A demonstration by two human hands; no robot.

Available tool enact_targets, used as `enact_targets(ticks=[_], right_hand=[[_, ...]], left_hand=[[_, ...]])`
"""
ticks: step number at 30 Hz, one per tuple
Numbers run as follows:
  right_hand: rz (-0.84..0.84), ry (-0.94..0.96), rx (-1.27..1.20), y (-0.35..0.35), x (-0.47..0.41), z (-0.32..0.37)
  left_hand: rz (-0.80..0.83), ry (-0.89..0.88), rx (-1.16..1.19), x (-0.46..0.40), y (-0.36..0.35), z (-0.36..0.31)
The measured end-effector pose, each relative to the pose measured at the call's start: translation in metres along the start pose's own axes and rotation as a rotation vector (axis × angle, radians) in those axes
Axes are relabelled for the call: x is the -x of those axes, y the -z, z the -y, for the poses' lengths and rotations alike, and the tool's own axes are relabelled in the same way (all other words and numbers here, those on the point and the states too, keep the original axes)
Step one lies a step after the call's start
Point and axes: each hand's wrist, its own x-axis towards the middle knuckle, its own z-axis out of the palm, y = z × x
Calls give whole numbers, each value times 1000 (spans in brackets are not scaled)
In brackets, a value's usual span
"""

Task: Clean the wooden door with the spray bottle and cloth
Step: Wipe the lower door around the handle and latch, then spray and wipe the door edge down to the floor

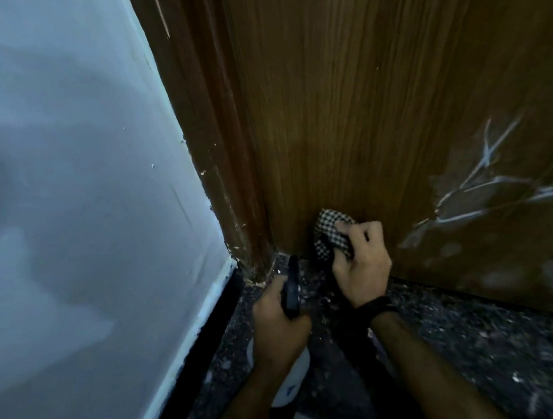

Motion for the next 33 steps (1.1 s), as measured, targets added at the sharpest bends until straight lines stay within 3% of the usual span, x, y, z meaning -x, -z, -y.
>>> enact_targets(ticks=[4,10,16,23,28,33], right_hand=[[-244,-111,-91,51,-9,8],[-385,-105,-79,118,-12,-9],[-510,-84,-1,160,-31,-39],[-670,-181,-56,155,-22,-64],[-599,-102,3,138,-25,-64],[-184,-19,7,107,-4,-70]], left_hand=[[205,-97,-2,11,-11,-18],[457,-131,57,24,-51,-54],[471,-41,81,7,-89,-94],[566,22,-12,-24,-93,-114],[569,114,-5,-33,-89,-116],[572,101,-77,-36,-87,-121]])
